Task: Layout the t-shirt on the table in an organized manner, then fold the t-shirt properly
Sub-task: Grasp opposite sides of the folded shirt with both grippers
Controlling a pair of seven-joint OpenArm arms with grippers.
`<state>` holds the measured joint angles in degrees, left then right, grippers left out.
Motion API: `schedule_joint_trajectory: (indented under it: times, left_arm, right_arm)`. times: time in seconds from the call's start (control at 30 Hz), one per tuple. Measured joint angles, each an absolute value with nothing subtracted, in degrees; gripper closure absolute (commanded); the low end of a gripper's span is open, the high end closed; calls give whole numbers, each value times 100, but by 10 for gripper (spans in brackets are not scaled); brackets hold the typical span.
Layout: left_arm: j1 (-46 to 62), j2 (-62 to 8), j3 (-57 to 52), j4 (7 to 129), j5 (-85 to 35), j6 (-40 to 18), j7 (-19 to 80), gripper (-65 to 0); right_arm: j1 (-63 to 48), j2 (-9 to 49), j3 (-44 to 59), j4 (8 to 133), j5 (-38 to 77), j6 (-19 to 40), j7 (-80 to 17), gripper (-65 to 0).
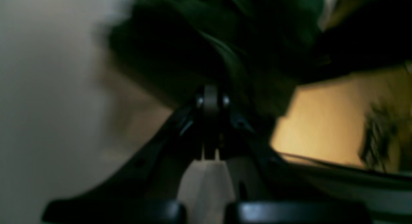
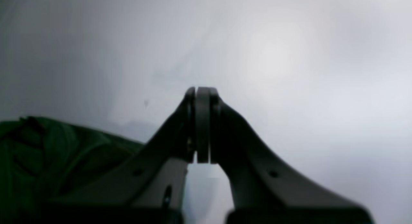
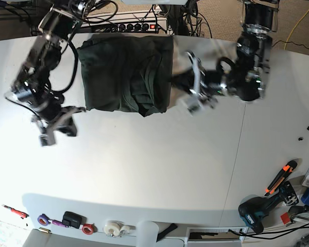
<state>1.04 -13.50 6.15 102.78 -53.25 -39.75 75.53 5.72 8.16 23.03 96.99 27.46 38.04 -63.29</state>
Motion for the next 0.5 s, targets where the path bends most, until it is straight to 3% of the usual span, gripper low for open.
schedule_joint_trajectory:
  times: [0.2, 0.37, 0.5]
  left_arm:
    - [93, -1354, 1734, 10280, -5819, -3977, 8058, 0]
    - [91, -1354, 2504, 10224, -5802, -3977, 8058, 0]
    - [95, -1354, 2827, 9861, -4491, -3986, 7150, 0]
  right_arm:
    - [941, 1068, 1437, 8399, 2749, 3994, -6337, 0]
    - [950, 1332, 906, 8145, 2764, 3992, -6543, 0]
    - [917, 1393, 888, 8149, 2945, 3992, -6886, 0]
